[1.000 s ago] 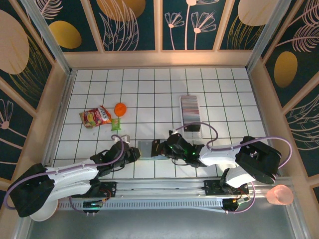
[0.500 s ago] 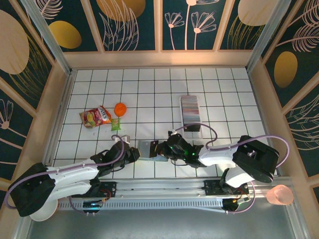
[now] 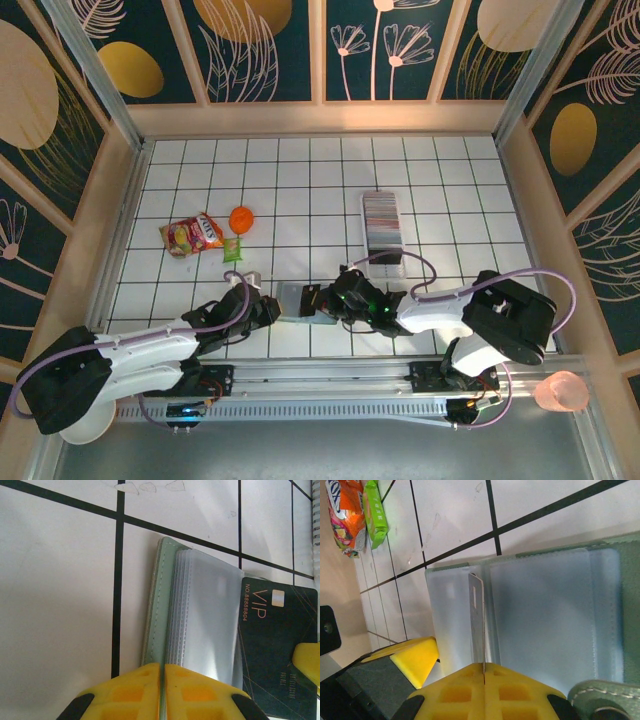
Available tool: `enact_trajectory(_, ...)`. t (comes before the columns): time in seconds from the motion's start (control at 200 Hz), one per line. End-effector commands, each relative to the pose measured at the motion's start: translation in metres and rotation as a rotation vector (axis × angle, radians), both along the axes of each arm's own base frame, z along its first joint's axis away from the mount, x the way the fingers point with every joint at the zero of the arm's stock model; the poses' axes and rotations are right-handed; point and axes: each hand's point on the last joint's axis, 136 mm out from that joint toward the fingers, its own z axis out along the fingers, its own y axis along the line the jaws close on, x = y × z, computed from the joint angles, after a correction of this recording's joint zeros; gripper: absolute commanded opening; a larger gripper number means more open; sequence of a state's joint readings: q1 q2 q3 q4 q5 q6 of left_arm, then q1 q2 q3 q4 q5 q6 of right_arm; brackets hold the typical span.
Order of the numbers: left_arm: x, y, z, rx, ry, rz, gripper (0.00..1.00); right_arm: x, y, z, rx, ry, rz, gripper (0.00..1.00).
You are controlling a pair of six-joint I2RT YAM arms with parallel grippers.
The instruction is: Put the credit cards into the card holder
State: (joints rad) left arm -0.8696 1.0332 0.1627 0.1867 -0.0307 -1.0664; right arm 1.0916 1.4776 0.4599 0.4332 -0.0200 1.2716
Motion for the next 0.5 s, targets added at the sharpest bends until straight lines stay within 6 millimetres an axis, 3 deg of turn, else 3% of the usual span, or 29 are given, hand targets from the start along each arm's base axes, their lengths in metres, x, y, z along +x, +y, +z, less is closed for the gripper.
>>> enact_trajectory(0.0, -0.0010, -0.0010, -0.0008, -0.008, -0.006, -0.008, 0.11, -0.0052, -0.0135, -0.0122, -0.069, 0.027, -0.025, 0.00)
enact_trajectory(0.49, -0.0017, -0.0011, -0.0004, -0.012, -0.004, -0.008, 0.10, -0.0090, -0.0127, -0.0128, -0.098, 0.023, -0.014, 0.00)
